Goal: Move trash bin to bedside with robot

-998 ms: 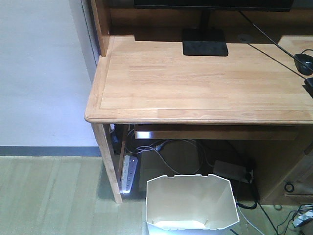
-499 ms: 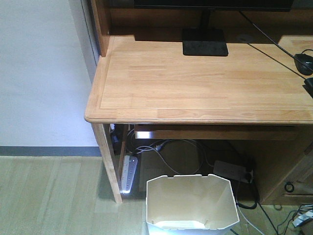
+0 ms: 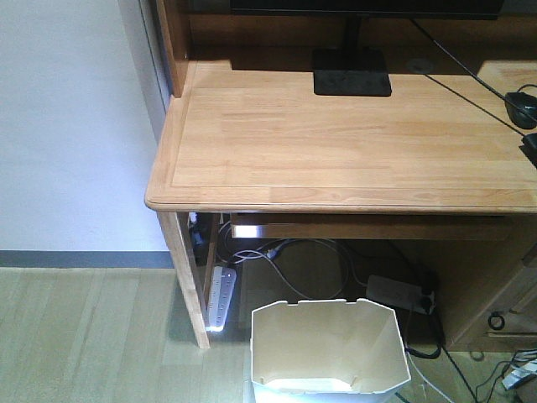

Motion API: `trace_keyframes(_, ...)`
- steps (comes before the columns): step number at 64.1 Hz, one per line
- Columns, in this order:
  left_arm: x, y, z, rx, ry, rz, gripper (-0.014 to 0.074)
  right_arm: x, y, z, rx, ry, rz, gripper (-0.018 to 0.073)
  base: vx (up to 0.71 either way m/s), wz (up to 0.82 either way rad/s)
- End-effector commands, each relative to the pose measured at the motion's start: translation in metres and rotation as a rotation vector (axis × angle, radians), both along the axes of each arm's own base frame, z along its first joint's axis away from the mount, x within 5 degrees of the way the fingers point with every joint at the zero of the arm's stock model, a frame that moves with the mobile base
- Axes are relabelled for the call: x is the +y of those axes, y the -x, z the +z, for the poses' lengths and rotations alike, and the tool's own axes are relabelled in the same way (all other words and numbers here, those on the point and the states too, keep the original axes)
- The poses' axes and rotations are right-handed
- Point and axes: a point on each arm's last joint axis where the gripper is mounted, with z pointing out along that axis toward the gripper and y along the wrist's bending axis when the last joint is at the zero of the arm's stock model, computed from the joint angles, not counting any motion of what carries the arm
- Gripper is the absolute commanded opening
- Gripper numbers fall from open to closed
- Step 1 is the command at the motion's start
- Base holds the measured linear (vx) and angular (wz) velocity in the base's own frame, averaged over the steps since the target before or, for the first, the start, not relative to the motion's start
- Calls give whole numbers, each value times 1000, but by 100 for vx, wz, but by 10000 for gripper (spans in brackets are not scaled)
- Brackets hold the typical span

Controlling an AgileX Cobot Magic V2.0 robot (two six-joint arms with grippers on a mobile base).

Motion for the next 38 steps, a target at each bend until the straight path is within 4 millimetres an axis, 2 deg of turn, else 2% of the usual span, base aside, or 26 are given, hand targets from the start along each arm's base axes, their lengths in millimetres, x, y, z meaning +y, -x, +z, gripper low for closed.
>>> trace_keyframes(1, 2, -1, -3, -42, 15, 18, -6, -1, -1, 18, -125, 11, -15, -3, 0, 0)
trace_keyframes(18, 2, -1, -3, -42, 15, 18, -6, -1, -4, 30, -130, 7, -15, -3, 0, 0)
trace_keyframes(28, 2, -1, -3, -42, 15, 18, -6, -1, -16, 40, -61, 10, -12, -3, 0, 0)
trace_keyframes(38, 2, -1, -3, -42, 15, 18, -6, 0, -29, 37, 7, 12, -13, -3, 0, 0)
